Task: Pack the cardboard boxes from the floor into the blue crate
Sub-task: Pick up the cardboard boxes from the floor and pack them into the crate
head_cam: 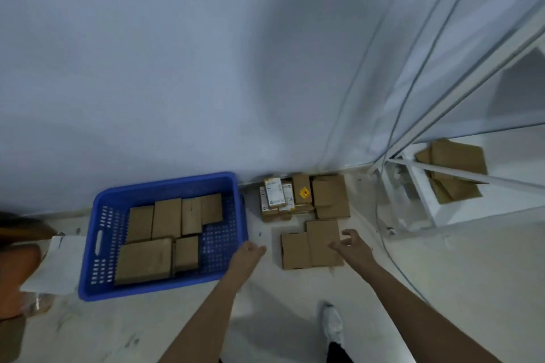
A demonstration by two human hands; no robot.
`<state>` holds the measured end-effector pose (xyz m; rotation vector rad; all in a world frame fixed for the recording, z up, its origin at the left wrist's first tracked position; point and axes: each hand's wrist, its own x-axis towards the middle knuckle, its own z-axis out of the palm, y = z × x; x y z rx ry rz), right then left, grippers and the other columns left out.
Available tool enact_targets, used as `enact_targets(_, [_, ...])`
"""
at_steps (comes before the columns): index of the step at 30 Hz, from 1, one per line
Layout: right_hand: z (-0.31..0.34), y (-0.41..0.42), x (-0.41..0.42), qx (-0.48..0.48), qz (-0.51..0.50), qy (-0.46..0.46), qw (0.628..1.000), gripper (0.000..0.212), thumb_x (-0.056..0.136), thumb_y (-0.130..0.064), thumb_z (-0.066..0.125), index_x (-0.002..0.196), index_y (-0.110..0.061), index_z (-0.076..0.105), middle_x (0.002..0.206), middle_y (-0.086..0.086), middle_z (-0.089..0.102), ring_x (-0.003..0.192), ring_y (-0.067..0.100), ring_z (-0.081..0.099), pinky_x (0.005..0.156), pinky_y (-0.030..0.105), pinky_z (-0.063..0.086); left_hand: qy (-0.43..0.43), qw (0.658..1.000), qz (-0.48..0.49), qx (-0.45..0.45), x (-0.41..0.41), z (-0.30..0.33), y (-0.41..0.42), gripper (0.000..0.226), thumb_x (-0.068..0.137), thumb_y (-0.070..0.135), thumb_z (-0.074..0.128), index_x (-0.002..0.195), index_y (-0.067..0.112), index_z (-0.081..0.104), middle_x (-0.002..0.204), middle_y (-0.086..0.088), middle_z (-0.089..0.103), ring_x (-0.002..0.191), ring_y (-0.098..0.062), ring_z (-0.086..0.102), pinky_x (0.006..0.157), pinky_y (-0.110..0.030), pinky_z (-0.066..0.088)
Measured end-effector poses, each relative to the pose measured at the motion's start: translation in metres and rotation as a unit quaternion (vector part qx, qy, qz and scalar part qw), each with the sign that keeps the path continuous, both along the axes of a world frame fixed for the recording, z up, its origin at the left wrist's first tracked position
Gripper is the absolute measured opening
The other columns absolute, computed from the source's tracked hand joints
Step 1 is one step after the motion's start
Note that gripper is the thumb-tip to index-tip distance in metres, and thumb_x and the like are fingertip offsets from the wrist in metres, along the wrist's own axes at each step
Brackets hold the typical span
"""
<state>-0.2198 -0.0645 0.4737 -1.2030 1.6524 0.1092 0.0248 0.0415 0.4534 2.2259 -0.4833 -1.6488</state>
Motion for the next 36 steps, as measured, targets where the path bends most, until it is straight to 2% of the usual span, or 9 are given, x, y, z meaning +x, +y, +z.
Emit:
enact_targets(4, [-0.004,-0.027,-0.060,0.013,0.014,0.000,1.000,0.062,0.084,-0.042,0.067,0.134,-0.018,0.041,0.120,0.006,0.054,0.098,0.019,0.051,0.082,0.029,0.038,0.000,1.000,0.025,0.015,-0.059,-0.004,-0.012,0.018,0.092,0.033,0.056,0.096,0.016,0.052,0.093,-0.002,0.052,0.093,-0.020,0.052,0.085,-0.032,0.042])
enact_targets(7, [-0.016,-0.040,-0.082,0.023,0.031,0.011,0.999,0.062,0.085,-0.042,0.067,0.135,-0.017,0.041,0.129,0.008,0.053,0.104,0.021,0.053,0.084,0.029,0.039,0.000,0.999,0.029,0.018,-0.083,-0.012,-0.016,0.020,0.093,0.033,0.055,0.100,0.015,0.051,0.093,0.001,0.051,0.095,-0.018,0.051,0.083,-0.028,0.039])
enact_targets(16, [-0.097,-0.036,-0.087,0.051,0.078,0.036,0.995,0.059,0.086,-0.038,0.064,0.136,-0.017,0.042,0.131,0.007,0.054,0.113,0.022,0.053,0.087,0.028,0.040,-0.002,0.999,0.010,0.045,-0.107,-0.093,-0.027,0.031,0.091,0.032,0.055,0.067,0.022,0.038,0.071,0.005,0.045,0.065,-0.009,0.044,0.059,-0.022,0.033])
enact_targets(23, [-0.189,-0.032,-0.075,0.123,0.114,0.034,0.985,0.070,0.085,-0.044,0.065,0.142,-0.016,0.035,0.133,0.007,0.052,0.119,0.023,0.051,0.084,0.026,0.035,-0.035,0.996,-0.044,0.071,-0.104,-0.172,-0.042,0.031,0.094,0.032,0.051,0.067,0.026,0.037,0.072,0.007,0.043,0.083,-0.017,0.048,0.075,-0.027,0.038])
enact_targets(26, [-0.245,-0.039,-0.069,0.127,0.150,0.044,0.979,0.069,0.086,-0.041,0.063,0.143,-0.015,0.034,0.126,0.006,0.055,0.105,0.021,0.054,0.078,0.025,0.036,-0.001,0.995,-0.053,0.082,-0.098,-0.232,-0.052,0.027,0.093,0.038,0.051,0.097,0.011,0.050,0.099,-0.005,0.056,0.086,-0.016,0.052,0.065,-0.024,0.042])
enact_targets(29, [-0.321,-0.050,-0.062,0.127,0.168,0.050,0.976,0.075,0.085,-0.042,0.064,0.146,-0.012,0.031,0.139,0.010,0.049,0.119,0.024,0.052,0.083,0.023,0.038,-0.009,0.991,-0.071,0.109,-0.088,-0.307,-0.065,0.070,0.090,0.047,0.051,0.140,0.000,0.035,0.137,-0.016,0.048,0.117,-0.027,0.054,0.090,-0.033,0.050])
enact_targets(31, [-0.378,-0.060,-0.056,0.136,0.184,0.053,0.972,0.079,0.084,-0.043,0.066,0.147,-0.011,0.030,0.142,0.011,0.047,0.121,0.025,0.053,0.083,0.025,0.041,0.001,0.988,-0.098,0.117,-0.083,-0.358,-0.075,0.078,0.091,0.048,0.052,0.147,0.001,0.024,0.146,-0.014,0.039,0.127,-0.027,0.047,0.095,-0.029,0.045])
enact_targets(33, [-0.433,-0.069,-0.045,0.164,0.211,0.055,0.962,0.072,0.085,-0.039,0.067,0.142,-0.009,0.035,0.134,0.011,0.052,0.107,0.022,0.058,0.077,0.027,0.047,0.001,0.980,-0.150,0.130,-0.075,-0.404,-0.085,0.078,0.093,0.045,0.053,0.148,0.001,0.020,0.150,-0.014,0.033,0.132,-0.026,0.041,0.098,-0.028,0.042])
enact_targets(36, [-0.509,-0.084,-0.026,0.213,0.271,0.059,0.937,0.036,0.087,-0.035,0.067,0.107,-0.006,0.060,0.104,0.013,0.066,0.086,0.020,0.067,0.064,0.024,0.054,-0.014,0.958,-0.238,0.159,-0.057,-0.465,-0.104,0.081,0.089,0.047,0.059,0.148,0.004,0.024,0.149,-0.013,0.036,0.130,-0.026,0.044,0.100,-0.030,0.043])
